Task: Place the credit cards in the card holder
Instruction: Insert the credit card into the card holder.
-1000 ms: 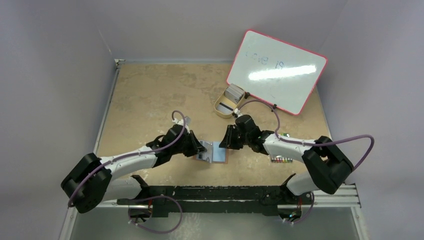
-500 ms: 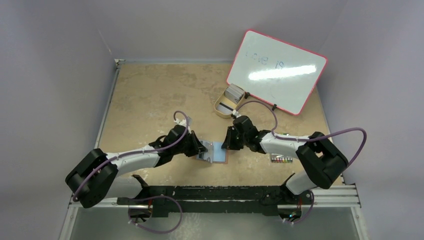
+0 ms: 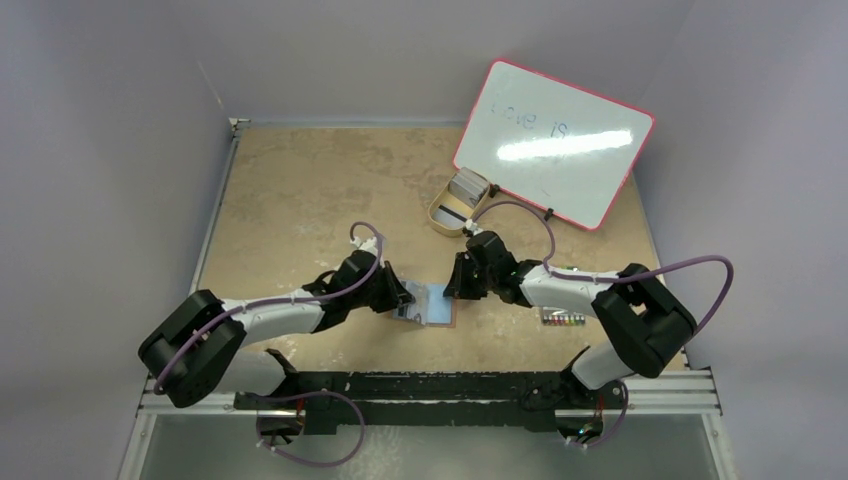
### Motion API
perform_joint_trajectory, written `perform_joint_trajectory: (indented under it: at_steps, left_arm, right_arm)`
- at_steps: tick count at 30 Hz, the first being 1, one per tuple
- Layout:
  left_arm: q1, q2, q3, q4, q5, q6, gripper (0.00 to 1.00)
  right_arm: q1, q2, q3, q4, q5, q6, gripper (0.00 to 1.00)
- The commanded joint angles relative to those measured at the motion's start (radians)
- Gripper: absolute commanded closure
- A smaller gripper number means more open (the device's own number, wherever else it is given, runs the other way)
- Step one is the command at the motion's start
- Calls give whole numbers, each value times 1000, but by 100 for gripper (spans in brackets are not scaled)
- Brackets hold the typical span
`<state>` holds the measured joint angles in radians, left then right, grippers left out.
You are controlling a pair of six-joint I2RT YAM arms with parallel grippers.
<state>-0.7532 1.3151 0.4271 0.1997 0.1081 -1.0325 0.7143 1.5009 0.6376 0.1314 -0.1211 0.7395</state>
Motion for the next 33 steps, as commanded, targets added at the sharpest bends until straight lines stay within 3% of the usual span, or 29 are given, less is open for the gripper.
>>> perform_joint_trajectory:
  at_steps: [1,12,23,33]
  left_arm:
    - [0,22,1,46,-44,37,100]
    - [-1,9,0,19,-114,52,100]
    - [-2,79,-34,163,-40,19,100]
    - [-2,103,-57,191,-64,9,100]
  right_arm:
    - [7,1,-6,-17,37,-10,83]
    - [10,-19,-32,-4,47,6,84]
    - [10,-31,-46,7,47,24,84]
    - [10,-42,-59,27,44,54,83]
